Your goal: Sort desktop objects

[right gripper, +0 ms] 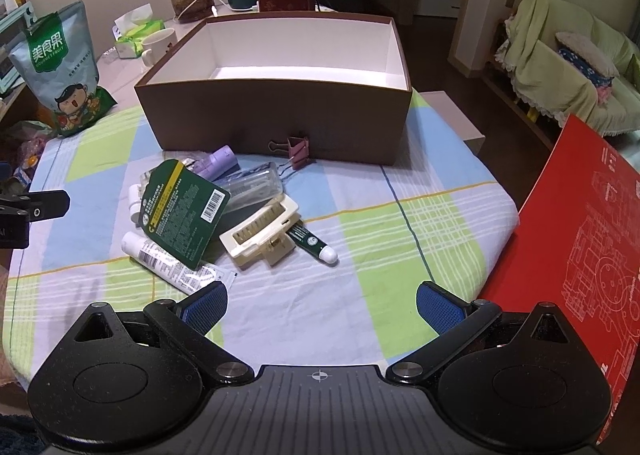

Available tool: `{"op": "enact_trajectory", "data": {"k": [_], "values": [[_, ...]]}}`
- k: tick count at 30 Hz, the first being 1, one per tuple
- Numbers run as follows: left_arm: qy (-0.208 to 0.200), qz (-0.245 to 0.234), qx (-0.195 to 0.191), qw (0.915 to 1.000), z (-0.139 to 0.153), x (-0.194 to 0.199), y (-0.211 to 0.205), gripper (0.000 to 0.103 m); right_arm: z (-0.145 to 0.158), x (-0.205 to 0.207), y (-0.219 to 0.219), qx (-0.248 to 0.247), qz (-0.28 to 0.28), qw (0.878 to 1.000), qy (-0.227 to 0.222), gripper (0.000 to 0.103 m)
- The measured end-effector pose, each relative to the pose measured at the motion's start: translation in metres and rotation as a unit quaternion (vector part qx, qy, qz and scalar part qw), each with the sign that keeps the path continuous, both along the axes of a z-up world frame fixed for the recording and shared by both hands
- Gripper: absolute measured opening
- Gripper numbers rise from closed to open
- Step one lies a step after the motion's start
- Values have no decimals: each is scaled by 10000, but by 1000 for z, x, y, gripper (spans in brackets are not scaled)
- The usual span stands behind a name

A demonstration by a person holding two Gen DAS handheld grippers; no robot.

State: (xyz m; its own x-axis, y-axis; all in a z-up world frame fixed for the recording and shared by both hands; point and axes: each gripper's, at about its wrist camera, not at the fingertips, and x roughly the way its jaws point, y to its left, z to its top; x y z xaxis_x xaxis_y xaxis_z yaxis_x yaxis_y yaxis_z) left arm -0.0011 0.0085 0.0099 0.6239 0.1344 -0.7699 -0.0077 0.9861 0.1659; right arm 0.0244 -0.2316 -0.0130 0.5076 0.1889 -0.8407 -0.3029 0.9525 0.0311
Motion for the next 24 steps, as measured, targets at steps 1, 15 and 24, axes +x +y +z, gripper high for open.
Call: {"op": "enact_trajectory", "data": {"k": [1,15,24], "values": [[-2,6,-1,10000,0,0,0,101,1,1,0,2,3,10000,-5,103],[-16,27,-41,10000,0,-3,1,101,4,-1,1,13,68,9999,-105,103],[-2,59,-77,10000,-1,-8,2,101,4,-3,0,20,96,9999,-120,103]]}}
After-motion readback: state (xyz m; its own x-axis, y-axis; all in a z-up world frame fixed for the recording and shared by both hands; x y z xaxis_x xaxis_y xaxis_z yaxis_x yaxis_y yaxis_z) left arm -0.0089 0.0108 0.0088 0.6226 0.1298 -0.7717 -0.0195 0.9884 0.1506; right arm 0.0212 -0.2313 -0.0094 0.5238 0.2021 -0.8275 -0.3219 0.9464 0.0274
